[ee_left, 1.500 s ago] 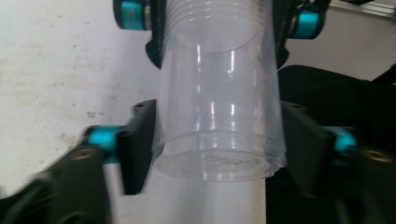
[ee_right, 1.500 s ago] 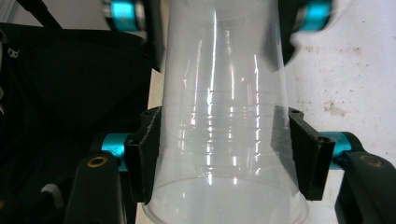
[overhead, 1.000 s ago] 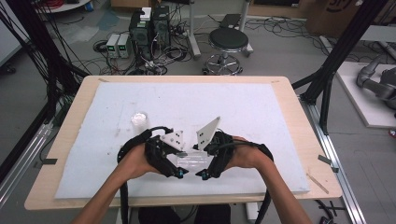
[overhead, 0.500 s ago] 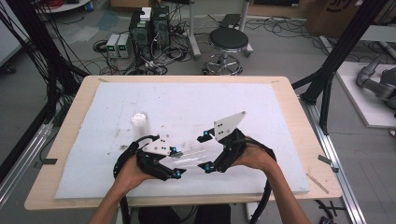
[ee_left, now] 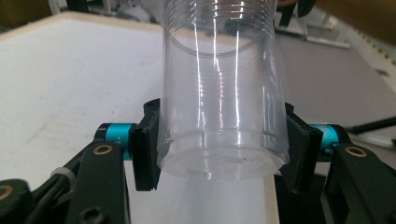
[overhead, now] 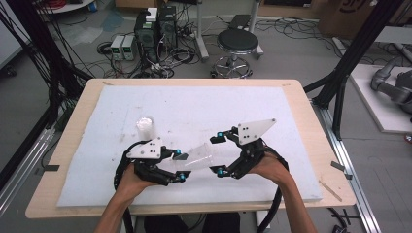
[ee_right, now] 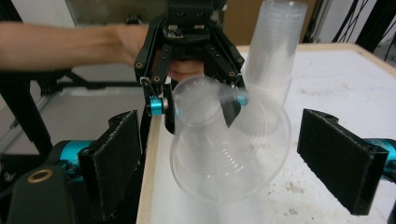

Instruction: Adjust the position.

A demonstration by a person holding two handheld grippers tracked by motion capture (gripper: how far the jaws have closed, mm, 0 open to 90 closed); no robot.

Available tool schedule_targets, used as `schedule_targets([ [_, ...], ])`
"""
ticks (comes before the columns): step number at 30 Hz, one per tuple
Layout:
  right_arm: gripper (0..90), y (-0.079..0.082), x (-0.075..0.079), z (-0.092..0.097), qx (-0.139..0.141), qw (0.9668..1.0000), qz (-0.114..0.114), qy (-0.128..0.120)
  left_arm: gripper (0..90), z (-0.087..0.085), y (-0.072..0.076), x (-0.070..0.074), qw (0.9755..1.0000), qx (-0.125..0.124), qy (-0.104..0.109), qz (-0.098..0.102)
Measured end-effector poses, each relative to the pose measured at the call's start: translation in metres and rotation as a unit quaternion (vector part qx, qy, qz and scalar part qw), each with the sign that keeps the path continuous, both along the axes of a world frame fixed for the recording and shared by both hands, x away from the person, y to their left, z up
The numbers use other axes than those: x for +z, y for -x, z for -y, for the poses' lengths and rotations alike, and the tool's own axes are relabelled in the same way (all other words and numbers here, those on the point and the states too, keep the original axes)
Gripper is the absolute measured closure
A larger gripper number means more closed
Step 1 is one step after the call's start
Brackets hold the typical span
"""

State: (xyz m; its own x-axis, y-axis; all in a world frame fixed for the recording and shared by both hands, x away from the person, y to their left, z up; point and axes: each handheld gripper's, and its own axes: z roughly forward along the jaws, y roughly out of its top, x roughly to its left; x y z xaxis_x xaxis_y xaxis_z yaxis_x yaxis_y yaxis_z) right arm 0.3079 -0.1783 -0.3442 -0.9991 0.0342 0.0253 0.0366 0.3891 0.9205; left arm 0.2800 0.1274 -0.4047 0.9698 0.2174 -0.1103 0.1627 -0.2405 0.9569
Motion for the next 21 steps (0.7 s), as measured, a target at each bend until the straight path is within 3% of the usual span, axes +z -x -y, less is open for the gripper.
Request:
schedule_targets([
  [10,13.9,0.001,-0.010,0.012,-0.012,0.9988,-0.012,-0.046,41.6,-0.008,0.002,-0.002,0.9974,-0.003,0.072,0.001],
  [21,14.0,0.001,-0.021,0.011,-0.008,0.9978,-0.025,-0.060,41.6,-0.002,0.001,-0.001,0.9951,-0.007,0.099,0.003],
])
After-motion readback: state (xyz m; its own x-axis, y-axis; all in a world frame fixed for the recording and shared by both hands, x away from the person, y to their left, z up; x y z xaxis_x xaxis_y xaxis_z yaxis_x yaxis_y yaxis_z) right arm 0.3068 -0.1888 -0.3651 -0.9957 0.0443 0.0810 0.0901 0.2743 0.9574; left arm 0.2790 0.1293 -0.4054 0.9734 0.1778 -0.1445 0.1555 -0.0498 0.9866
